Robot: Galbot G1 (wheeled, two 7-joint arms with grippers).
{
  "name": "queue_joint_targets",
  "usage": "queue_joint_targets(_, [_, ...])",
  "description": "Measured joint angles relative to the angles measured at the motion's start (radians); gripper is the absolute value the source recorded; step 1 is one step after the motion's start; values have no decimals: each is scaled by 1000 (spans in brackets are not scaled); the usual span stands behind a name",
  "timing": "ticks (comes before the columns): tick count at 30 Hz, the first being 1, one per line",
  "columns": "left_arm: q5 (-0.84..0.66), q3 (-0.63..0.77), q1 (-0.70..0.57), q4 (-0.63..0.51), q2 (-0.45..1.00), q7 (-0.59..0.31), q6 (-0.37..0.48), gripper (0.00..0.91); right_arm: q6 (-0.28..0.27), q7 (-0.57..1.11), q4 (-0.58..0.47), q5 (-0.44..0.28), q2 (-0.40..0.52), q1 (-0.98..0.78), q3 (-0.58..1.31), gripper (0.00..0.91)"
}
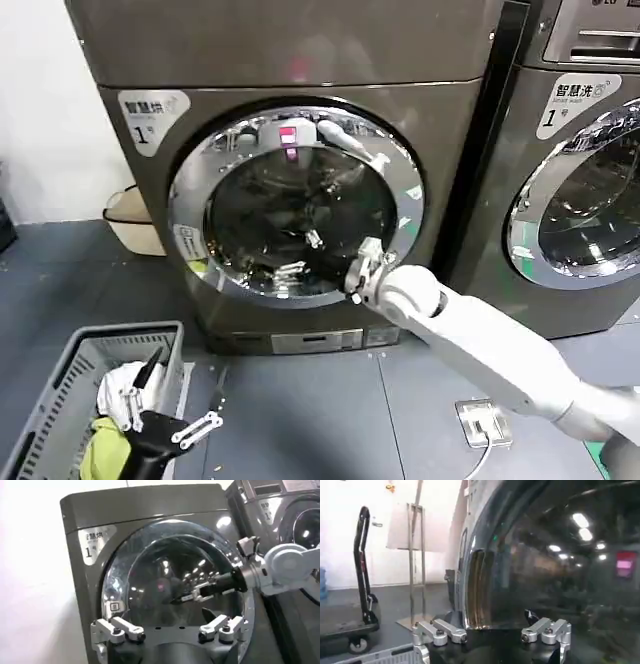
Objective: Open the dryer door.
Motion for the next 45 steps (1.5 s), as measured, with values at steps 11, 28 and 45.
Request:
queue_joint_targets(11, [-2,0,-7,3,-1,1,2,907,-16,19,-20,0,71,29,-33,907])
queue_joint_targets(28, [-6,0,-17,4,1,2,9,907,-21,21,-110,2,187,82,-88,907])
queue_joint_targets(45, [-11,-19,-15,-6,0,2,12,907,-17,-22,-259,-6,321,123,-110,907])
